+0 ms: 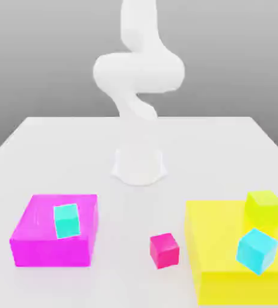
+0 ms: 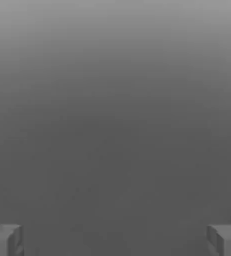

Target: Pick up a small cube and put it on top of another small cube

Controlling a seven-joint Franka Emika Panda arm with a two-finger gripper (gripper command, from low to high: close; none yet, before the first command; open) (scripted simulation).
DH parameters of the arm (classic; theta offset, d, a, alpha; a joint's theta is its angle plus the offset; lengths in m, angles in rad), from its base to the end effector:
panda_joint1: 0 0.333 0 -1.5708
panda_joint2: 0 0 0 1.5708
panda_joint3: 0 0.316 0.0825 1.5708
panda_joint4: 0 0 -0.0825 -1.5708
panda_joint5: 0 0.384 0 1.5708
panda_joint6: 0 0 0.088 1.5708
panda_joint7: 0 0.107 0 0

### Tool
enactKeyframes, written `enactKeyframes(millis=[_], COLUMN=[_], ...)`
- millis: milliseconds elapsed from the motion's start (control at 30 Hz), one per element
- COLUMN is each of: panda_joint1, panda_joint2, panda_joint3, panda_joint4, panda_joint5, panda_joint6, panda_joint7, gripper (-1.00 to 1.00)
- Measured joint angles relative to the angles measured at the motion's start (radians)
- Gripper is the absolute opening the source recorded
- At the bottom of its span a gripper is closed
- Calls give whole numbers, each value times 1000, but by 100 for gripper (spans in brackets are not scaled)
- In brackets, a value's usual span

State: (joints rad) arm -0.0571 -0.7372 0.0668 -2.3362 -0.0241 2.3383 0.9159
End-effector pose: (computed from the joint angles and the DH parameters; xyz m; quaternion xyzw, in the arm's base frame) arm 0.3724 0.0121 0.6735 -0.8402 0.4038 -0.3381 0.1294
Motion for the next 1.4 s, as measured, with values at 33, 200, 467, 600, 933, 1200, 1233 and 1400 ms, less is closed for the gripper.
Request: enactKeyframes(millis=[33, 200, 467, 600, 933, 1200, 1233, 1400], panda_joint1=[-24, -131, -276, -328, -359, -326, -319, -255], panda_joint2=[27, 157, 368, 474, 706, 822, 837, 918], panda_joint3=[28, 152, 313, 370, 432, 438, 427, 332], panda_joint4=[-16, -88, -202, -258, -403, -458, -454, -432], panda_joint5=[-11, -65, -155, -200, -208, -111, -133, -269], panda_joint6=[16, 93, 210, 269, 426, 541, 551, 607], panda_joint7=[50, 288, 665, 854, 1250, 1370, 1388, 1491], gripper=[0, 0, 0, 0, 0, 0, 0, 0])
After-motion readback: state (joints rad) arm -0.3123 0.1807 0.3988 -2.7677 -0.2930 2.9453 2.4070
